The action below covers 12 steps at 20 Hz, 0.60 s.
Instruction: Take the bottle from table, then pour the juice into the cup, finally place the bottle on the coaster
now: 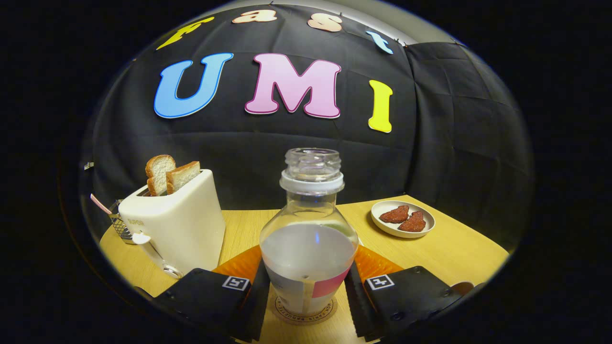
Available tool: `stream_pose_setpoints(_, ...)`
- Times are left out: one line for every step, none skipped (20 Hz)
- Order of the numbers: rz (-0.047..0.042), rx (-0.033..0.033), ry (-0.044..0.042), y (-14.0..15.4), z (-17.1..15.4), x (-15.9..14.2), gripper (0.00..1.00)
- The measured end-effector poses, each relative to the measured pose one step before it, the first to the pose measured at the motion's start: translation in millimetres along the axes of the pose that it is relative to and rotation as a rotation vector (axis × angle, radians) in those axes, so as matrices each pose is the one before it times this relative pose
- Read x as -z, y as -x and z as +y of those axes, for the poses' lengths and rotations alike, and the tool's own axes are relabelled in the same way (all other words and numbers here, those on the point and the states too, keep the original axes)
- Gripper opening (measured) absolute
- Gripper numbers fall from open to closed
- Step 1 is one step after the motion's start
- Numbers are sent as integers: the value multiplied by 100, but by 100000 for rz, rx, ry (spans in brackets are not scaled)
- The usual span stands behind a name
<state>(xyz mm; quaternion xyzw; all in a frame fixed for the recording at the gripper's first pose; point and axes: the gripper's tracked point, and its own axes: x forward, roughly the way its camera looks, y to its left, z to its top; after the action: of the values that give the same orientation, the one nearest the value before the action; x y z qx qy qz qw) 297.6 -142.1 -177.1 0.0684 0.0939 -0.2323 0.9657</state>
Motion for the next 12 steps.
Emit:
stream_pose_setpoints(342,333,599,-79,-151,351,74)
stream_pose_setpoints(415,260,454,-162,-25,240,74)
stream_pose_setpoints(225,146,524,-42,146,176,74)
stream_pose_setpoints(193,330,1065,-255,-197,-31,74)
stream_pose_setpoints(560,68,806,-37,42,297,75)
stream_pose_setpoints(393,-1337,-958,-55,309,362,75)
stream_pose_setpoints(1141,-1035,-1043,2,317,586,75)
stream_pose_setpoints(661,-342,133,218,12,481,75)
stream_pose_setpoints(-2363,-143,-457,-8,-150,-538,76)
stream_pose_setpoints(372,1456,496,203,-325,209,77)
stream_pose_setpoints(229,346,302,222,-169,35,78)
stream_pose_setpoints(1031,-206,224,12,-22,227,79)
